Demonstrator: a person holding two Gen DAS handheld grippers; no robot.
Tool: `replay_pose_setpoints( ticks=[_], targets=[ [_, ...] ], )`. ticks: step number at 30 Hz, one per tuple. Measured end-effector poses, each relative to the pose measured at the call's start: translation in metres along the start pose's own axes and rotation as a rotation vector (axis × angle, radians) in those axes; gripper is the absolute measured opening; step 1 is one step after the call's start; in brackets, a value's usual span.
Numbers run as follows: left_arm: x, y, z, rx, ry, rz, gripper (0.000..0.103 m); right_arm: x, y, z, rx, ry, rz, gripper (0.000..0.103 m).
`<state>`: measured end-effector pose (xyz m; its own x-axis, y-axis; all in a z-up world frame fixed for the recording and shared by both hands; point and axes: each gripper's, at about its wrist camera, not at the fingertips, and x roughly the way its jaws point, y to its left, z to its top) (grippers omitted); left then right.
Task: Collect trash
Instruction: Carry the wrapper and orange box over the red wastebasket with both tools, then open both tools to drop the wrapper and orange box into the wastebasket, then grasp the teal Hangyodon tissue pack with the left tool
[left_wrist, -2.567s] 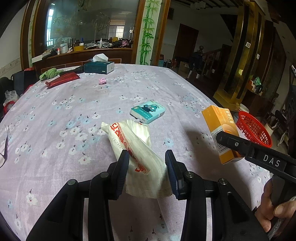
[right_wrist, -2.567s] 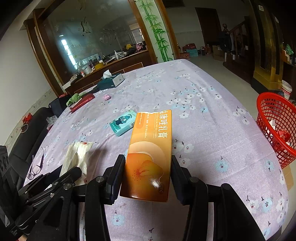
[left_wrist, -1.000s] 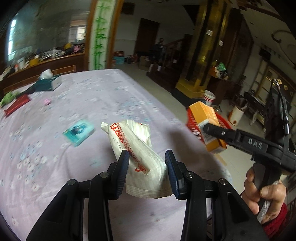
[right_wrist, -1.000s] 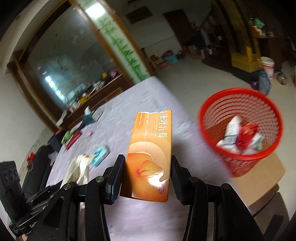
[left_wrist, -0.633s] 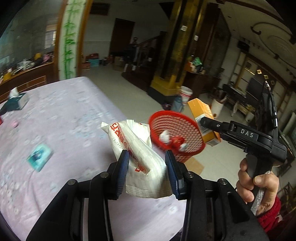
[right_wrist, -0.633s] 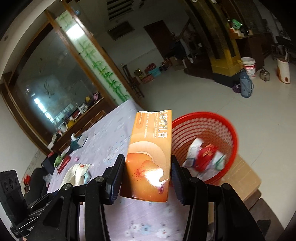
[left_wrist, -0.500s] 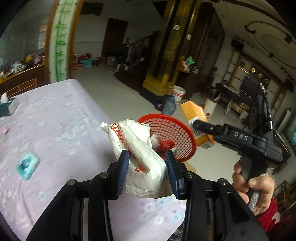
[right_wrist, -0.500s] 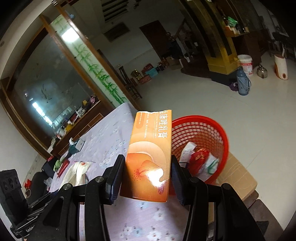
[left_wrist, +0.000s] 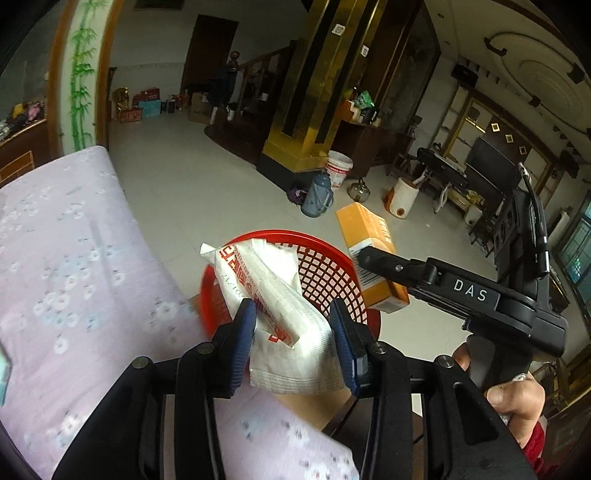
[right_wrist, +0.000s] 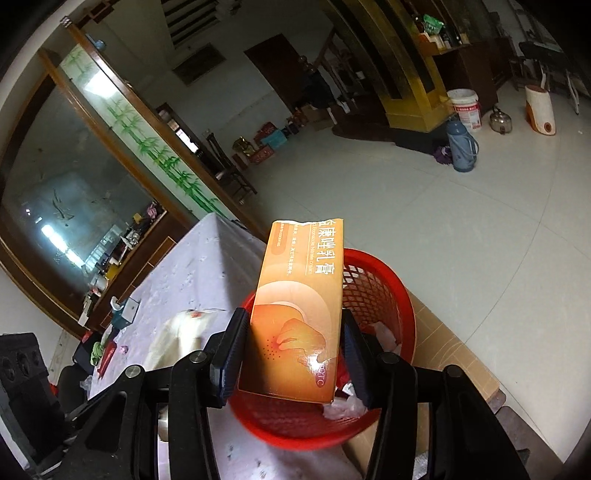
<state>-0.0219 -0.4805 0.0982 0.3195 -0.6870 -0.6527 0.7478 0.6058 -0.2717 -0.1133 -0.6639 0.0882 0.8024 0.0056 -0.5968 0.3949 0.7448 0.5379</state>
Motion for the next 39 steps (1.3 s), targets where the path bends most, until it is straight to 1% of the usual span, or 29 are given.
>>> replay_pose_setpoints(
  ticks=[2,4,6,8,11,13,16,17,19,20,21,25,27,28,29,31,32,33,34,36,37,39],
  targets=[
    [0.013,0.002,0.001,-0.002,0.014,0.012,0.058,0.01,-0.007,0.004,0.005,0.016,-0.014,0.059],
    [0.019,0.006,-0.001,-0.018,0.023,0.009,0.058,0.011,-0.012,0.005,0.022,0.017,-0.012,0.06],
    [0.022,0.007,-0.002,-0.022,0.041,-0.005,0.058,0.007,-0.016,0.004,0.013,0.008,-0.018,0.06],
    [0.018,0.012,-0.006,-0.028,0.056,-0.011,0.058,0.004,-0.017,0.003,0.01,0.008,-0.018,0.06],
    [0.001,0.024,-0.015,-0.035,0.072,-0.004,0.058,0.001,-0.012,0.0,0.001,0.026,0.003,0.06],
    [-0.02,0.034,-0.026,-0.046,0.059,0.028,0.059,0.0,-0.004,-0.004,-0.017,0.042,0.017,0.06],
    [-0.05,0.055,-0.036,-0.069,0.027,0.073,0.06,0.005,0.018,-0.014,-0.061,0.096,0.073,0.06],
    [-0.062,0.063,-0.041,-0.083,0.004,0.093,0.063,0.005,0.027,-0.019,-0.081,0.11,0.09,0.06],
    [-0.088,0.083,-0.055,-0.112,-0.042,0.173,0.068,0.006,0.043,-0.029,-0.13,0.129,0.114,0.061],
    [-0.096,0.091,-0.058,-0.123,-0.05,0.198,0.069,0.007,0.053,-0.037,-0.156,0.139,0.132,0.062],
    [-0.107,0.105,-0.065,-0.14,-0.059,0.235,0.069,0.009,0.061,-0.043,-0.168,0.145,0.143,0.063],
    [-0.135,0.162,-0.077,-0.213,-0.042,0.354,0.07,0.015,0.087,-0.067,-0.199,0.179,0.193,0.063],
    [-0.148,0.192,-0.081,-0.247,-0.049,0.405,0.072,0.017,0.099,-0.075,-0.218,0.185,0.202,0.063],
    [-0.155,0.212,-0.083,-0.272,-0.048,0.443,0.078,0.017,0.103,-0.078,-0.224,0.186,0.202,0.063],
    [-0.159,0.226,-0.084,-0.288,-0.051,0.45,0.08,0.017,0.108,-0.08,-0.228,0.187,0.203,0.063],
    [-0.163,0.256,-0.083,-0.33,-0.05,0.47,0.08,0.017,0.118,-0.085,-0.233,0.193,0.215,0.063],
    [-0.163,0.264,-0.083,-0.342,-0.042,0.464,0.081,0.016,0.122,-0.087,-0.238,0.194,0.216,0.063],
    [-0.158,0.276,-0.08,-0.345,-0.023,0.415,0.081,0.015,0.125,-0.089,-0.244,0.193,0.215,0.063],
    [-0.154,0.284,-0.078,-0.344,-0.014,0.395,0.081,0.013,0.129,-0.091,-0.251,0.192,0.212,0.063],
    [-0.146,0.296,-0.076,-0.344,-0.004,0.399,0.081,0.01,0.137,-0.095,-0.264,0.191,0.211,0.064],
    [-0.138,0.303,-0.074,-0.335,0.02,0.365,0.081,0.009,0.139,-0.096,-0.267,0.19,0.209,0.064],
    [-0.127,0.307,-0.076,-0.326,0.037,0.344,0.081,0.005,0.142,-0.099,-0.274,0.186,0.205,0.064]
  ],
)
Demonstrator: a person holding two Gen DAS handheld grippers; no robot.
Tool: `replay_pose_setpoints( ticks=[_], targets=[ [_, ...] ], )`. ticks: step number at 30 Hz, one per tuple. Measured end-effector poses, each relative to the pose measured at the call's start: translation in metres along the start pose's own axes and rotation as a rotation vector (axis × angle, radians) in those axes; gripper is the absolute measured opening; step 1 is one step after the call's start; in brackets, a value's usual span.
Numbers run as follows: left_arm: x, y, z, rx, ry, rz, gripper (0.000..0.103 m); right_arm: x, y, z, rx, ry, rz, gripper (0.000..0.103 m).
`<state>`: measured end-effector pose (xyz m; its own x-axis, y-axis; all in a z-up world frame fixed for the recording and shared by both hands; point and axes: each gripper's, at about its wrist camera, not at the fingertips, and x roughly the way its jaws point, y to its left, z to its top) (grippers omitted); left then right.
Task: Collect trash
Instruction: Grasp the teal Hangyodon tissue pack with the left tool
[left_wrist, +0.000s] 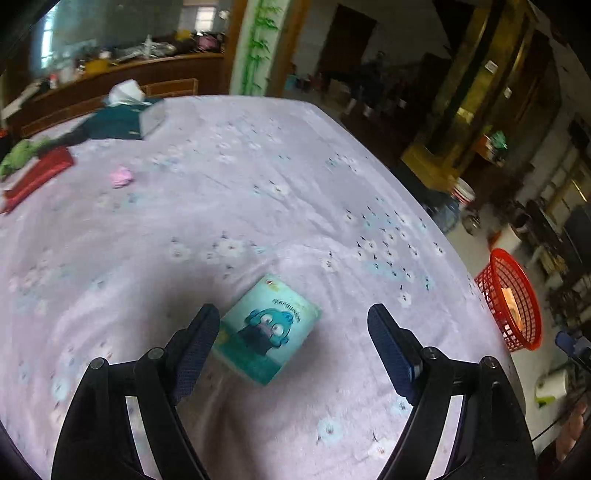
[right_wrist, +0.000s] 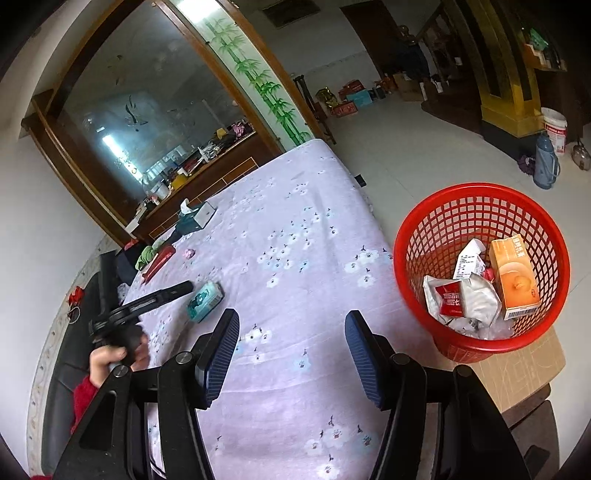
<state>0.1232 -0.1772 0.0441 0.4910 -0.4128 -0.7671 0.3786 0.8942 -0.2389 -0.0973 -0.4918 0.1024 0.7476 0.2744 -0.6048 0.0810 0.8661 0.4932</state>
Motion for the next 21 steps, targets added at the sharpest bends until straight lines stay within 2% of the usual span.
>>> replay_pose_setpoints(
  ticks=[3,7,11,14,18,21],
  targets=[
    [0.015,-0.01,-0.003,0.042,0.04,0.015,0.08,-0.002,0.002,-0.003,-0.001,-0.001,-0.011,0.065],
    [0.031,-0.024,-0.013,0.154,0.078,0.084,0.08,-0.004,0.001,-0.005,-0.003,0.005,-0.012,0.065],
    [0.037,-0.034,-0.02,0.243,0.058,0.182,0.08,-0.001,0.004,-0.005,-0.01,0.01,-0.008,0.065],
    [0.044,-0.028,-0.017,0.215,0.05,0.209,0.08,0.0,0.007,-0.007,-0.019,0.013,-0.004,0.065],
    [0.05,-0.015,-0.014,0.16,0.048,0.206,0.08,0.002,0.009,-0.011,-0.025,0.02,-0.007,0.065],
    [0.049,-0.006,-0.017,0.129,0.033,0.19,0.069,0.005,0.01,-0.01,-0.024,0.028,-0.01,0.065]
  ],
)
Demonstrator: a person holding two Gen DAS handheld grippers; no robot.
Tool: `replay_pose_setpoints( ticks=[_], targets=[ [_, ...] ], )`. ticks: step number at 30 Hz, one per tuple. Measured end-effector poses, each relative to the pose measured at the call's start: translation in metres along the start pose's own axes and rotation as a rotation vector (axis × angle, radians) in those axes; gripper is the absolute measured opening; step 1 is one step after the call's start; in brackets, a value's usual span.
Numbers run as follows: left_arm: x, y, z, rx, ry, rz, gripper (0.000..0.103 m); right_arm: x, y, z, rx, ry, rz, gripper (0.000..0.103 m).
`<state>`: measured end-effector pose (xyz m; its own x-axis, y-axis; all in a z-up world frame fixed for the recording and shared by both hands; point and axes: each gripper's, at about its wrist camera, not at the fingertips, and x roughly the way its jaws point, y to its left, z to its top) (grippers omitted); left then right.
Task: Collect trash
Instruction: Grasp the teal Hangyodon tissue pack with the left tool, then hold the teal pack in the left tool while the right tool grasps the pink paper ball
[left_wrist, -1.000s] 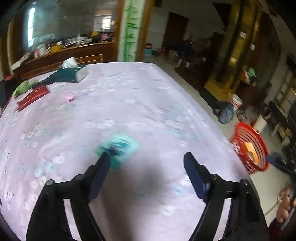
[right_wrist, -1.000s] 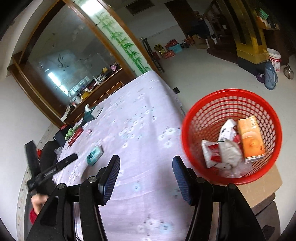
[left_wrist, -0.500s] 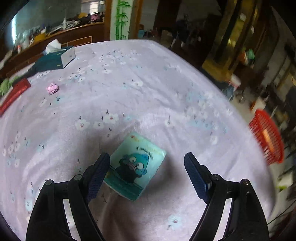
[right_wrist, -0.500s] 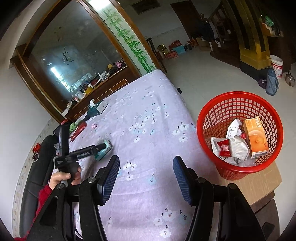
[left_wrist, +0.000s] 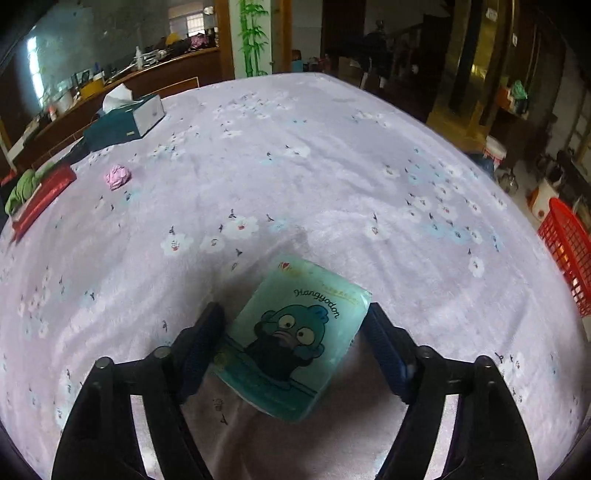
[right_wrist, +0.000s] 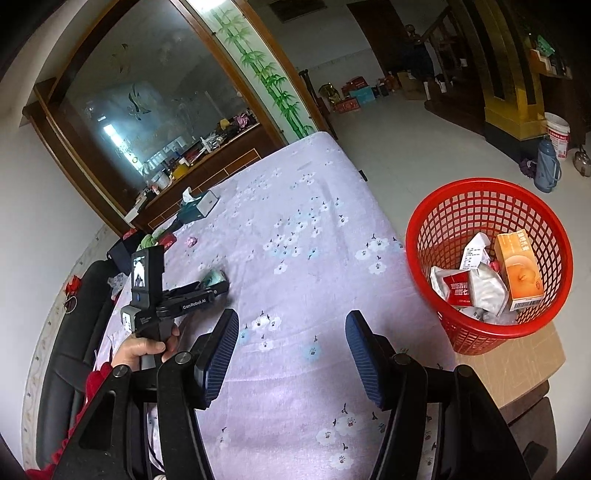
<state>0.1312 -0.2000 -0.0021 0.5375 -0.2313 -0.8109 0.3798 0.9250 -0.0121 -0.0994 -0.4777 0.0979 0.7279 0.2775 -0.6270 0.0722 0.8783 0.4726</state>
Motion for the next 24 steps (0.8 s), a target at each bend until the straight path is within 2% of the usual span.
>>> replay_pose_setpoints(
  ticks=[2,5,7,10,12,15,19,22,24],
  targets=[
    [-0.003,0.003,-0.001,-0.012,-0.008,0.004,0.052,0.003,0.002,0.0,-0.002,0.005,-0.001,0.065],
    [-0.009,0.01,-0.005,-0.04,-0.014,-0.011,0.04,0.008,0.008,0.001,-0.005,0.014,0.006,0.065],
    [-0.017,0.019,-0.01,-0.084,-0.019,-0.039,0.037,0.012,0.017,0.002,-0.019,0.022,0.009,0.065],
    [-0.038,0.032,-0.019,-0.14,-0.052,-0.064,0.036,0.02,0.031,0.002,-0.042,0.041,0.016,0.065],
    [-0.06,0.047,-0.028,-0.181,-0.096,-0.05,0.036,0.031,0.047,0.004,-0.061,0.068,0.031,0.065],
    [-0.087,0.071,-0.041,-0.22,-0.145,0.009,0.036,0.049,0.078,0.009,-0.109,0.111,0.046,0.065],
    [-0.103,0.115,-0.06,-0.269,-0.187,0.171,0.037,0.085,0.13,0.022,-0.17,0.184,0.085,0.065],
    [-0.099,0.142,-0.073,-0.345,-0.197,0.218,0.037,0.123,0.169,0.036,-0.222,0.212,0.059,0.064],
    [-0.094,0.155,-0.082,-0.397,-0.205,0.229,0.037,0.152,0.194,0.046,-0.239,0.241,0.078,0.062]
  ],
)
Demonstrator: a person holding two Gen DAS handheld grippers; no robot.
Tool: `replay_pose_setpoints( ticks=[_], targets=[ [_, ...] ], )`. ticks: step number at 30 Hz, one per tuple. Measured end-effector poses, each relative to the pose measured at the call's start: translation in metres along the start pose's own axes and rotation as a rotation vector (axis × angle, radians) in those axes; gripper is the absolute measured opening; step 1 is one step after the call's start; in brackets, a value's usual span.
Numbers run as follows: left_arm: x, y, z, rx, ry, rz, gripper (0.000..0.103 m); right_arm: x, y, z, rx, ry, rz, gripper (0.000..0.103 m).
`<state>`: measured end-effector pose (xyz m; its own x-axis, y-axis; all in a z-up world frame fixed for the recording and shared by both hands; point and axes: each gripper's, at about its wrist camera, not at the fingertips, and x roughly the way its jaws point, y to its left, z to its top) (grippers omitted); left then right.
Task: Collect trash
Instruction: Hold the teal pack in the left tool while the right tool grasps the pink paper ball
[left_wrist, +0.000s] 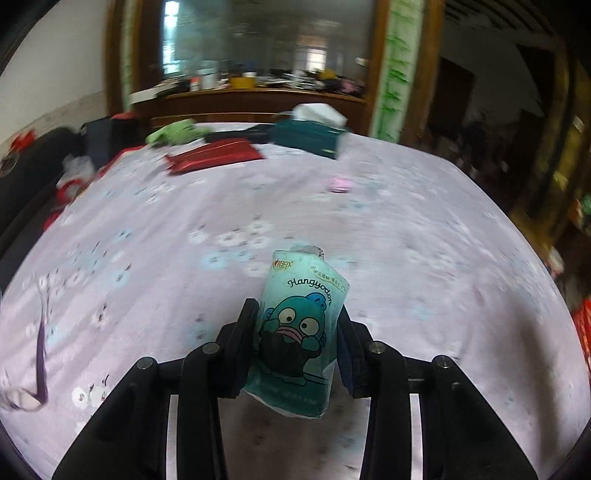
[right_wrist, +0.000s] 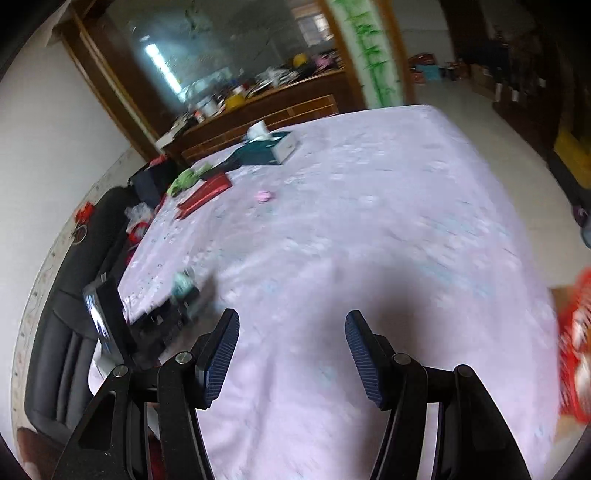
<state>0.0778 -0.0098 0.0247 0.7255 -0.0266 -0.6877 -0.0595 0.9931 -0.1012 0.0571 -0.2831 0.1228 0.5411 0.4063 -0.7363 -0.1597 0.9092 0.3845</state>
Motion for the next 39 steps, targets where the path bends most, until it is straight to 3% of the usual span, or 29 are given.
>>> replay_pose_setpoints(
  ticks=[7,12,17,29,39],
  targets=[
    [0.007,0.01,-0.002,-0.048,0.028,-0.021,0.038,0.114,0.05,0.066,-0.067,0.086,0.013,0.057],
    [0.014,0.025,-0.003,-0.121,0.053,-0.031,0.038,0.181,0.053,0.101,0.0,0.092,0.01,0.053],
    [0.016,0.027,-0.002,-0.132,0.061,-0.026,0.038,0.23,0.055,0.132,0.039,0.072,-0.035,0.053],
    [0.018,0.022,-0.001,-0.121,0.075,-0.011,0.039,0.294,0.047,0.157,0.037,0.107,-0.103,0.042],
    [0.02,0.021,-0.001,-0.114,0.081,-0.012,0.04,0.307,0.053,0.157,-0.015,0.107,-0.132,0.033]
  ],
)
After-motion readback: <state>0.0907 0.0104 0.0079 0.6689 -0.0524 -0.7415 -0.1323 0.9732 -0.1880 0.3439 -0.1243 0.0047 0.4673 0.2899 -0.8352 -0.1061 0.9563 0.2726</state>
